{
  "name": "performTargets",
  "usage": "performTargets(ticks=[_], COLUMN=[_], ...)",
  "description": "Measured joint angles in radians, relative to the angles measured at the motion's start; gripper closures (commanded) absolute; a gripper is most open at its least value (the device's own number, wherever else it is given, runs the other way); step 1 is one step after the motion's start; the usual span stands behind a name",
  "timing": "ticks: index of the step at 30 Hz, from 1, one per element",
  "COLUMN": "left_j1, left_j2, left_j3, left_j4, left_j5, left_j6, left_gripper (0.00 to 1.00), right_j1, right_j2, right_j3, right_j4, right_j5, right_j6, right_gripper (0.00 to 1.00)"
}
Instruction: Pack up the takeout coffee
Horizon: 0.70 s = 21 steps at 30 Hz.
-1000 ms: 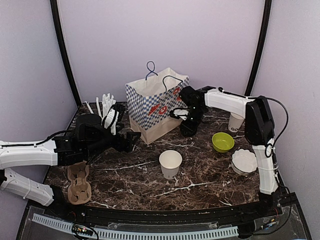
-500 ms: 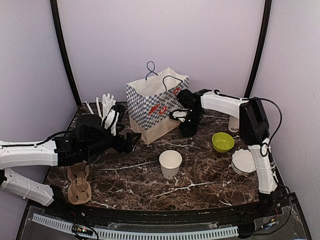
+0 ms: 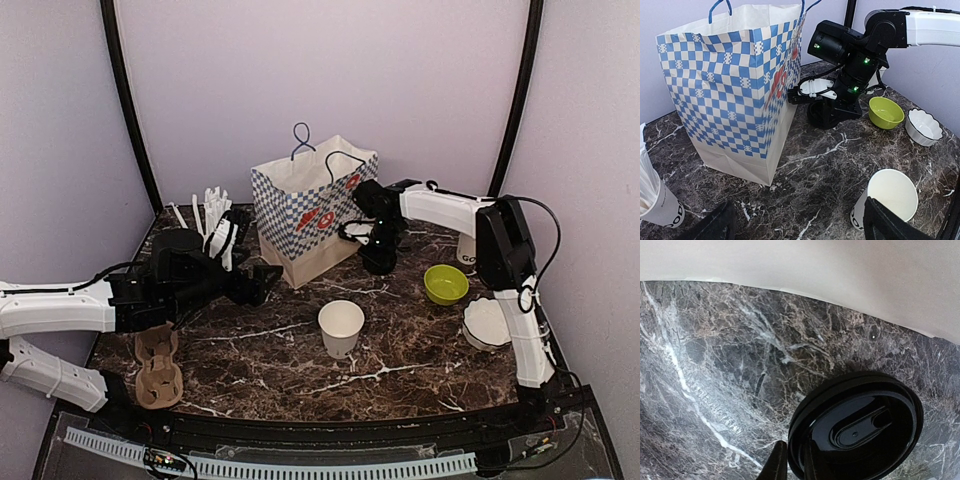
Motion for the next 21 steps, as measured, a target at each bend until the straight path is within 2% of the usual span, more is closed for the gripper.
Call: performTargets(ticks=[10, 16, 21], left_j1=[0.0, 0.0, 0.0], left_j2=[0.0, 0.019, 0.091], left_j3=[0.0, 0.004, 0.051], left_j4=[0.003, 0.005, 0.011], left_j5=[0.01, 0.032, 0.074], left_j6=[-0.003, 0.017, 0.047], left_gripper=[0.1, 0.1, 0.1], right_j1=[0.0, -0.022, -0.101], right_j2=[-0.031, -0.216, -0.366], right_j3=[-0.039, -0.132, -0.159], right_j4=[0.013, 0.018, 0.065], right_j5=[0.003, -0.033, -0.166], right_j6=[0.004, 0.004, 0.013], right_gripper=[0.98, 1.0, 1.0])
